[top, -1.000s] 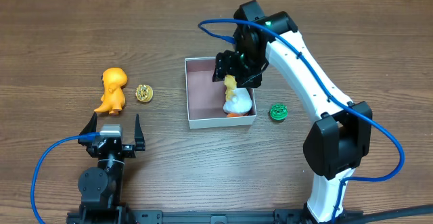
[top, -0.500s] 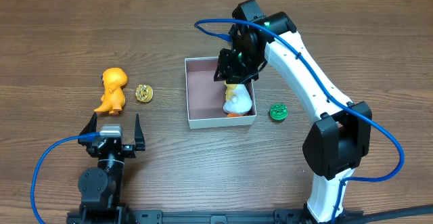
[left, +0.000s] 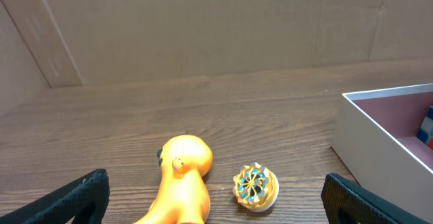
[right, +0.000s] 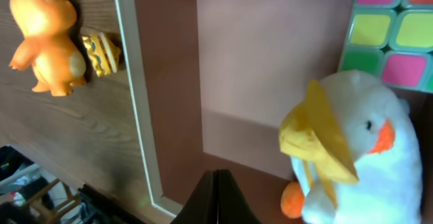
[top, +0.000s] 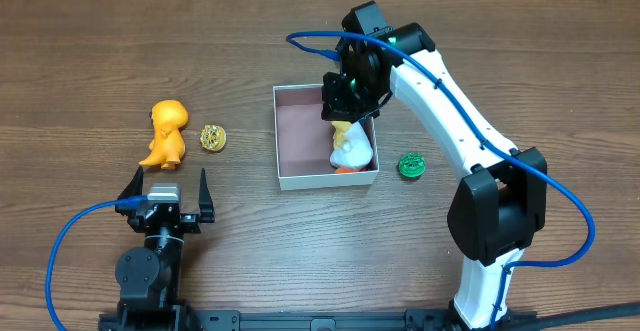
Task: Pack container
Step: 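Open the right gripper and release the duck in the box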
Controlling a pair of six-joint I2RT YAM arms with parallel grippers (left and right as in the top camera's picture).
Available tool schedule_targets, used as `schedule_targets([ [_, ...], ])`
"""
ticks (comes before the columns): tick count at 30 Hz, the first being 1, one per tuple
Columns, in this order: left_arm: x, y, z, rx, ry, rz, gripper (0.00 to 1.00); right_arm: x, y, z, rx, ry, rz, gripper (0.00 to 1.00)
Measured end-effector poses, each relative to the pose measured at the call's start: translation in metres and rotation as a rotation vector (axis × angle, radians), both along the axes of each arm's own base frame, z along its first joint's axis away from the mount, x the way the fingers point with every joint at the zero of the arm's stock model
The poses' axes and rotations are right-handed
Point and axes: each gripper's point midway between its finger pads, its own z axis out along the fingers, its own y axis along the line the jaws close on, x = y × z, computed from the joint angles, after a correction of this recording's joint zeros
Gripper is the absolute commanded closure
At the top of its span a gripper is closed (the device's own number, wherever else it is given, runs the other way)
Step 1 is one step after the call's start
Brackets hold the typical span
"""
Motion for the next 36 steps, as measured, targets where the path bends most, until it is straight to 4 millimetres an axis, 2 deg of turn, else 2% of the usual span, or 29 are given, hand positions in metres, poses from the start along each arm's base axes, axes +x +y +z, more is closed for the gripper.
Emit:
schedule_targets([
  [6,0.0,0.0,0.0,0.0,0.0,0.0,0.0,-0.002,-0.009,-0.014,-0.052,0.004,-0.009,0.96],
  [19,0.0,0.0,0.0,0.0,0.0,0.0,0.0,0.01,-0.012,-0.018,-0.083,-0.05,-0.021,0.96],
  [25,0.0,0.0,0.0,0.0,0.0,0.0,0.0,0.011,-0.015,-0.032,-0.109,-0.031,-0.019,0.96],
  [36,0.0,0.0,0.0,0.0,0.0,0.0,0.0,0.011,-0.036,-0.041,-0.236,-0.039,-0.035,0.96],
])
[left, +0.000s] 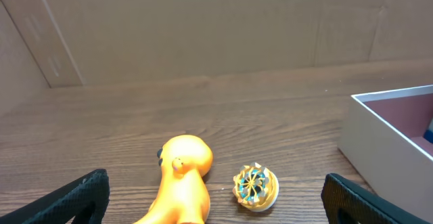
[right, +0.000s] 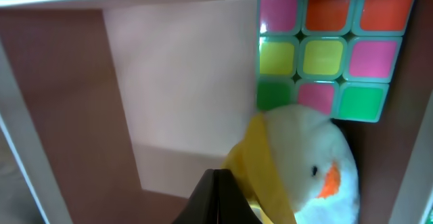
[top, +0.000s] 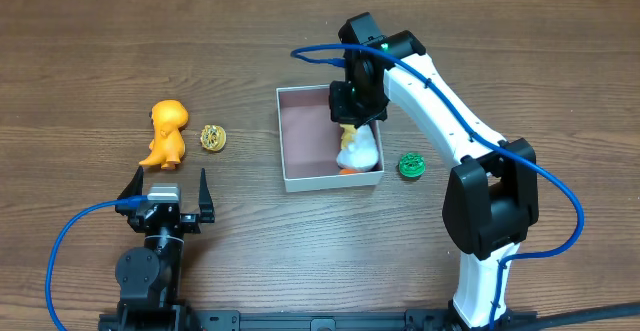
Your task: Pack container
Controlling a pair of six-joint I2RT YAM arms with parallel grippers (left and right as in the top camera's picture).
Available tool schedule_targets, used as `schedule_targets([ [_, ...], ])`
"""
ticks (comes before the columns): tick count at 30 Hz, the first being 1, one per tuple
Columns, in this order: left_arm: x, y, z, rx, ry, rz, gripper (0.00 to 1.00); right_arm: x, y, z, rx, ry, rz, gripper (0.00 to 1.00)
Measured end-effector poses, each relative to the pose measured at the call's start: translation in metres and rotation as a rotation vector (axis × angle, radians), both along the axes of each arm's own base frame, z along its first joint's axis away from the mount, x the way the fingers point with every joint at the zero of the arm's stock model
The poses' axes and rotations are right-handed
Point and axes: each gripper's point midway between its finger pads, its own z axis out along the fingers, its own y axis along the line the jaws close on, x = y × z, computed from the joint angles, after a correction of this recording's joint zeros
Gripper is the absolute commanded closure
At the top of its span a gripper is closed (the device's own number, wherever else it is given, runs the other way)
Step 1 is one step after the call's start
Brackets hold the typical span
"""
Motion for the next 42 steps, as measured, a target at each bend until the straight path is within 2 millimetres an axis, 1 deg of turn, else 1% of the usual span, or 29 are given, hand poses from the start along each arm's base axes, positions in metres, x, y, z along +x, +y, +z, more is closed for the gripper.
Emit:
schedule_targets([
  [5,0.0,0.0,0.0,0.0,0.0,0.0,0.0,0.001,-0.004,-0.001,-0.026,-0.006,-0.004,0.96],
  [18,0.0,0.0,0.0,0.0,0.0,0.0,0.0,0.0,-0.004,-0.001,-0.033,-0.008,-0.002,0.96],
  [21,0.0,0.0,0.0,0.0,0.0,0.0,0.0,0.001,-0.004,0.004,-0.034,-0.009,-0.001,0.96],
  [23,0.0,0.0,0.0,0.0,0.0,0.0,0.0,0.005,-0.004,0.012,-0.035,-0.024,-0.003,0.96],
  [25,0.0,0.0,0.0,0.0,0.0,0.0,0.0,0.012,-0.002,0.026,-0.027,-0.055,-0.004,0.96],
  [28,0.0,0.0,0.0,0.0,0.0,0.0,0.0,0.027,0.004,0.057,0.002,-0.123,-0.008,0.96],
  [31,0.0,0.0,0.0,0.0,0.0,0.0,0.0,0.039,0.005,0.088,0.028,-0.189,-0.015,0.96],
  [32,0.0,0.0,0.0,0.0,0.0,0.0,0.0,0.043,0.002,0.098,0.03,-0.209,-0.023,0.96],
  [34,0.0,0.0,0.0,0.0,0.0,0.0,0.0,0.048,-0.013,0.11,0.001,-0.234,-0.045,0.96],
  [36,0.0,0.0,0.0,0.0,0.0,0.0,0.0,0.049,-0.033,0.111,-0.055,-0.228,-0.072,0.96],
  [39,0.0,0.0,0.0,0.0,0.0,0.0,0.0,0.043,-0.083,0.104,-0.187,-0.169,-0.14,0.96],
  [42,0.0,0.0,0.0,0.0,0.0,0.0,0.0,0.037,-0.12,0.101,-0.251,-0.116,-0.189,0.96],
])
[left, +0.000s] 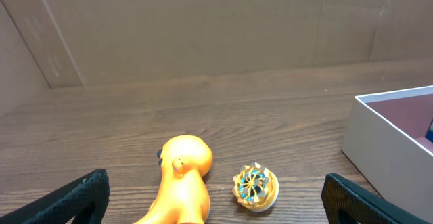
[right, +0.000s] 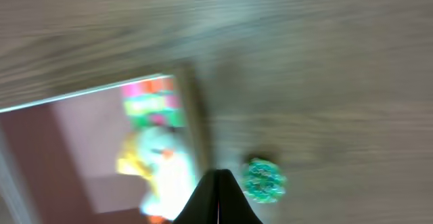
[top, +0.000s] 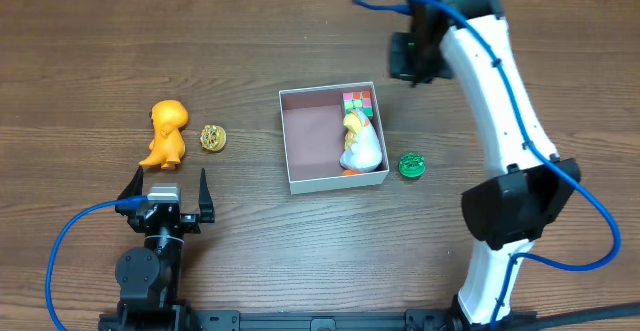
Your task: Pack container
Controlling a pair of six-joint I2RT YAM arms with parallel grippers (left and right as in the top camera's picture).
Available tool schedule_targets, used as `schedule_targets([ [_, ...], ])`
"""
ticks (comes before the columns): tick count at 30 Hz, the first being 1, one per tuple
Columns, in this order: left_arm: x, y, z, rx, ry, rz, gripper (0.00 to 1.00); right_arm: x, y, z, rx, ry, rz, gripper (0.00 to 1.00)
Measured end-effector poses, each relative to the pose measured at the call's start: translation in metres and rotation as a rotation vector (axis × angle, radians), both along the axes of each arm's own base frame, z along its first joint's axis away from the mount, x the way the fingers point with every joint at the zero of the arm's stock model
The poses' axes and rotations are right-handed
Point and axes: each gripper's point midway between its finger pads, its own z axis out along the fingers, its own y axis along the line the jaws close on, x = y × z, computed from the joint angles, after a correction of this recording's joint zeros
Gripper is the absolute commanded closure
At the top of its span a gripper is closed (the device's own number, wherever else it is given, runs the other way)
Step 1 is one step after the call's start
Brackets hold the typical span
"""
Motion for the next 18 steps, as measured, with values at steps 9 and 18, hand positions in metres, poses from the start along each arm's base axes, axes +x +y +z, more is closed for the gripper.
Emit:
schedule_targets([
  [9,0.0,0.0,0.0,0.0,0.0,0.0,0.0,-0.026,-0.032,-0.012,-0.037,0.141,0.003,0.96],
  [18,0.0,0.0,0.0,0.0,0.0,0.0,0.0,-0.046,-0.015,-0.072,-0.04,0.263,0.064,0.96],
])
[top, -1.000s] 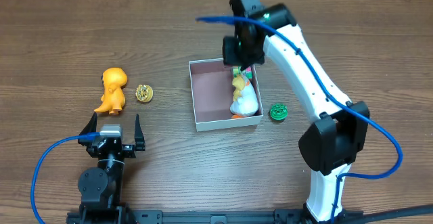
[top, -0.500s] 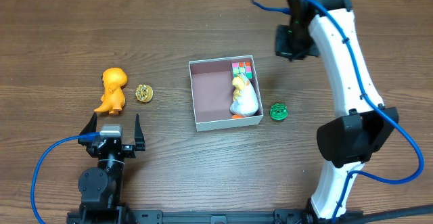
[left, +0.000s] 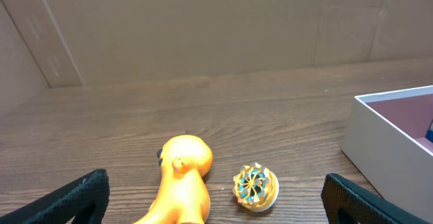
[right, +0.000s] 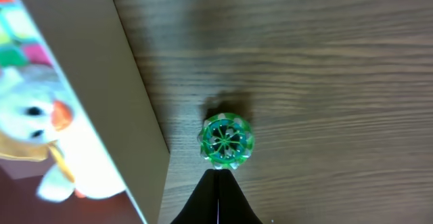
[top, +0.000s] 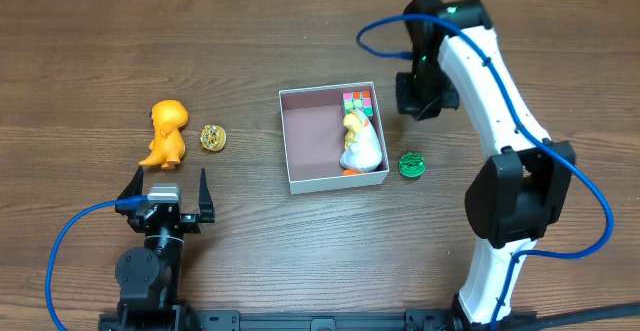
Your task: Pack container
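Observation:
A white box with a pink floor [top: 308, 136] holds a colour cube [top: 357, 101] and a white duck plush [top: 360, 148]. A green round toy [top: 411, 164] lies just right of the box. My right gripper [top: 420, 99] hangs above the table right of the box, shut and empty. In the right wrist view its fingertips [right: 218, 181] point at the green toy [right: 228, 141] beside the box wall [right: 128, 109]. An orange dinosaur [left: 181, 180] and a gold round toy [left: 256, 185] lie ahead of my open left gripper [left: 216, 207].
The dinosaur [top: 166, 133] and gold toy [top: 213, 137] lie left of the box on the wooden table. My left gripper [top: 167, 193] rests near the front left edge. A cardboard wall [left: 203, 28] stands behind the table in the left wrist view.
My right gripper has moved from beyond the box's far right corner to a nearer, lower spot right of the box, over the green toy. The left arm and toys are unchanged.
My shut right gripper was first inside the box over the duck plush, then still in the box by the cube, and the box sat slightly further right. Then it was out past the far right corner, and now it hangs by the green toy.

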Controlling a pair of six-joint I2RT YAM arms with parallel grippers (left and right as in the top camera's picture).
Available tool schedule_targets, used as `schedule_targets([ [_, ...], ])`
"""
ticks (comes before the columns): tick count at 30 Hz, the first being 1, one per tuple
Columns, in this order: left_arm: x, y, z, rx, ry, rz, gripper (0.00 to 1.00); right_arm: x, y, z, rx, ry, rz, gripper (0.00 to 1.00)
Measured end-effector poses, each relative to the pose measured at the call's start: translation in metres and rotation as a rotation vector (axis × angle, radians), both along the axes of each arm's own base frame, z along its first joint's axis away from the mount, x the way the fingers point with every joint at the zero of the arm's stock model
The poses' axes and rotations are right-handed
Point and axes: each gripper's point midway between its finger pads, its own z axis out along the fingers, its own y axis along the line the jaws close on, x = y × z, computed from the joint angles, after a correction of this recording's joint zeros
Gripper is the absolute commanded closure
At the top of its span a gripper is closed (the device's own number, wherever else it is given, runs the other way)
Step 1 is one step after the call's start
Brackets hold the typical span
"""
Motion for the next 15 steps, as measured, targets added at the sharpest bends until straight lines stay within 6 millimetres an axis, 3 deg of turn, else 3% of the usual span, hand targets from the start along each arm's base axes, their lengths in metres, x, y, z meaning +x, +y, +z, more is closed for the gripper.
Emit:
schedule_targets([
  [8,0.0,0.0,0.0,0.0,0.0,0.0,0.0,-0.015,0.004,-0.021,0.028,0.067,-0.006,0.96],
  [15,0.0,0.0,0.0,0.0,0.0,0.0,0.0,-0.026,0.014,-0.021,0.089,0.118,-0.018,0.96],
])
